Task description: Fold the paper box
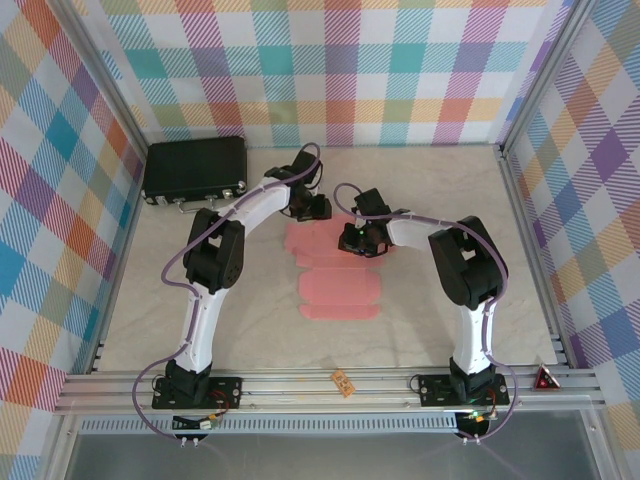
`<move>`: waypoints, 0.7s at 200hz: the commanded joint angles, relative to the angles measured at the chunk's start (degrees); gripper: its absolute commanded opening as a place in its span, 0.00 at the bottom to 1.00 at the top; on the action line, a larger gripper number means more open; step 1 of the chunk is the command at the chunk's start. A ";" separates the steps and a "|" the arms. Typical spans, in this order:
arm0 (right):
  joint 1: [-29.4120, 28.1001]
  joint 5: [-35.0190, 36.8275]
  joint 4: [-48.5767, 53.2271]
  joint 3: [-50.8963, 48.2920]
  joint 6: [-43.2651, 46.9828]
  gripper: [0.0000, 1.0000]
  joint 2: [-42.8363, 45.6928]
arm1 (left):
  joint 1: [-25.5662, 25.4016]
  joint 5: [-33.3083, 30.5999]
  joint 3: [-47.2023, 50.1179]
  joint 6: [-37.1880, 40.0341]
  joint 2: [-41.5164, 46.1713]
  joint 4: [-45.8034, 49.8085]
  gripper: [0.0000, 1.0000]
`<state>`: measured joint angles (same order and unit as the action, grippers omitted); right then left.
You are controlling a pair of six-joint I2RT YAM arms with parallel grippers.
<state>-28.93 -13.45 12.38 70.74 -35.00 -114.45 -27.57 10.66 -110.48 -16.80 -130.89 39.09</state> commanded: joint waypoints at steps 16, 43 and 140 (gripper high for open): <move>-0.69 0.36 3.20 -0.52 -0.41 0.15 -3.58 | -1.00 0.77 -3.27 1.64 -2.69 2.21 0.40; -0.69 0.27 3.31 -0.43 -0.42 0.15 -3.56 | -0.99 1.27 -4.05 1.68 -3.82 2.46 0.40; -0.52 1.79 3.71 -0.70 0.52 0.16 2.50 | -1.00 -1.28 2.48 2.58 5.37 -3.98 0.44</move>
<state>-28.95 -13.87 12.03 70.94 -35.16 -114.45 -28.05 11.25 -110.74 -15.38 -132.90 37.28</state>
